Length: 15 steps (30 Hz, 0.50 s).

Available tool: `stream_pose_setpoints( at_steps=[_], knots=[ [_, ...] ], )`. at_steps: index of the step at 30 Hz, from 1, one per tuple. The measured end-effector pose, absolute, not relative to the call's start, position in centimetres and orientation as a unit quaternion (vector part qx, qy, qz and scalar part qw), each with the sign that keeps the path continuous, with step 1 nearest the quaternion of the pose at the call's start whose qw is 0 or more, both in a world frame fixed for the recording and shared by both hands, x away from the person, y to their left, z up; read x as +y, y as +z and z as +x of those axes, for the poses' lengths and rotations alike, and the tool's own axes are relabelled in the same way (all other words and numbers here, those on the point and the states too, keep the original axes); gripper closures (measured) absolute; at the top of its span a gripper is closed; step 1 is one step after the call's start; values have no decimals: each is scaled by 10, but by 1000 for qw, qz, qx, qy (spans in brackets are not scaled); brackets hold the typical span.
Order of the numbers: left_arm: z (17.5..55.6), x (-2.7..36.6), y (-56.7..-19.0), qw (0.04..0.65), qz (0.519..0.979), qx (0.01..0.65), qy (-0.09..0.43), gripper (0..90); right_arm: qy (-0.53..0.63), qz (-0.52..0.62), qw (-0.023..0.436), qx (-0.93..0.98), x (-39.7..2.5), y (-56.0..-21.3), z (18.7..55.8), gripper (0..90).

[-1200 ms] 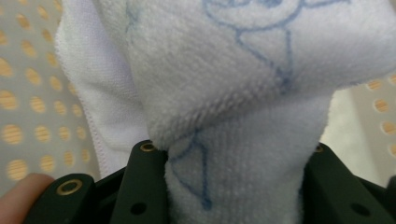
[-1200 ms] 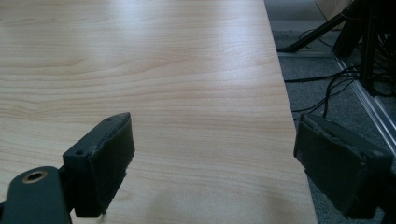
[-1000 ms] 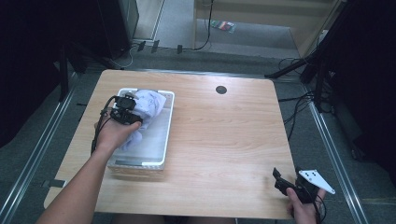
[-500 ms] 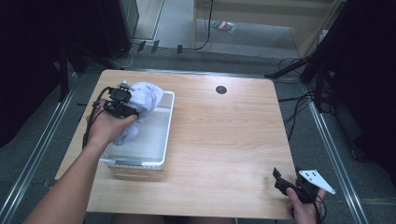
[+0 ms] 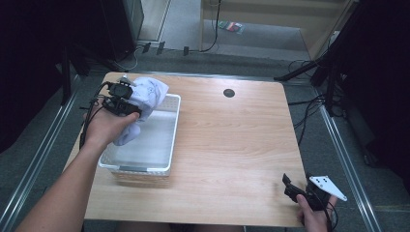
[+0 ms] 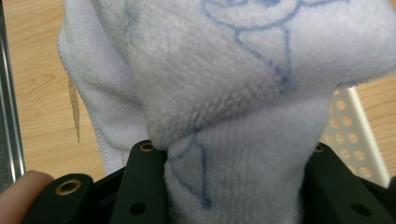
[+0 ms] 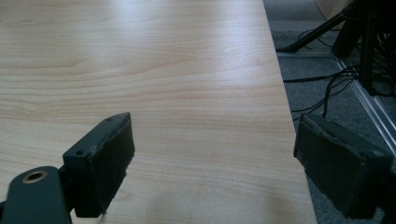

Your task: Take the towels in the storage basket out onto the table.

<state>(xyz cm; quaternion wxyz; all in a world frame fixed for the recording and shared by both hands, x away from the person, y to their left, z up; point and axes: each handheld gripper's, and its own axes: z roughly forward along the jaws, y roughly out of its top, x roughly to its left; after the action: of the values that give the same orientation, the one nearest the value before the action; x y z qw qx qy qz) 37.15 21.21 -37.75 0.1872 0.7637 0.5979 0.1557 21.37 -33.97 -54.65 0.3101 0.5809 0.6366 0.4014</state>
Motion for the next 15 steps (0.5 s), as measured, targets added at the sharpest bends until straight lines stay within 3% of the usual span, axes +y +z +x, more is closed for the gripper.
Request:
stream_pose_setpoints(
  at_steps=[15],
  knots=[
    [374, 186, -375, 188, 773, 586, 155, 613, 402, 581, 310, 637, -340, -546, 213, 125]
  ],
)
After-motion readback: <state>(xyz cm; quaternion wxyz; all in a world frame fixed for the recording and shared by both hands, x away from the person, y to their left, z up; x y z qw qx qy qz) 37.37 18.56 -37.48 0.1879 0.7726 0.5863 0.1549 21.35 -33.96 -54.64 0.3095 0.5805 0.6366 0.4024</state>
